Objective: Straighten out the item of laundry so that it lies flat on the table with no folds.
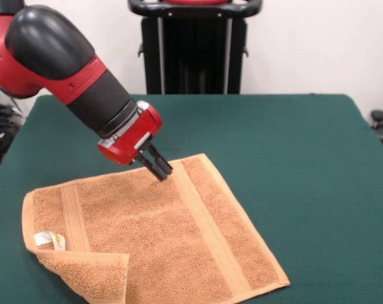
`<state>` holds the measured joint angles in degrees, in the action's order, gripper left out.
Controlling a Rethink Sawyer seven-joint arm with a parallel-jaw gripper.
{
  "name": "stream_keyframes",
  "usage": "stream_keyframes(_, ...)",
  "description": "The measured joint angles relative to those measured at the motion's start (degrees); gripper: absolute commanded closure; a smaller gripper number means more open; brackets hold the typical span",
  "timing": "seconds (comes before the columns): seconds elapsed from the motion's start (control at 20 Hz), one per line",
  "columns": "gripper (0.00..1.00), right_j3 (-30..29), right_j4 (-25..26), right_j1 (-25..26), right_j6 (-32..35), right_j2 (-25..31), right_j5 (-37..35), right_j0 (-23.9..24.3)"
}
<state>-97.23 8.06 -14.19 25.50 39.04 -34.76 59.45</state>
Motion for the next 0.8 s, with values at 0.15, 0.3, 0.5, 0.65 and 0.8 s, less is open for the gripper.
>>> stream_keyframes(0.15,1.00,0.01,0.02,1.16,0.00,-0.02,0.00,-0.48)
stream_keyframes(0.3,1.00,0.01,0.02,1.95,0.00,-0.12,0.00,-1.86)
stream_keyframes(0.5,1.00,0.02,0.01,3.29,0.00,-0.30,0.00,-3.23)
stream_keyframes(0.65,1.00,0.16,0.01,3.77,0.00,-1.27,-0.43,-4.86)
stream_keyframes(0.8,1.00,0.47,0.01,3.77,0.00,-2.97,-1.57,-6.99)
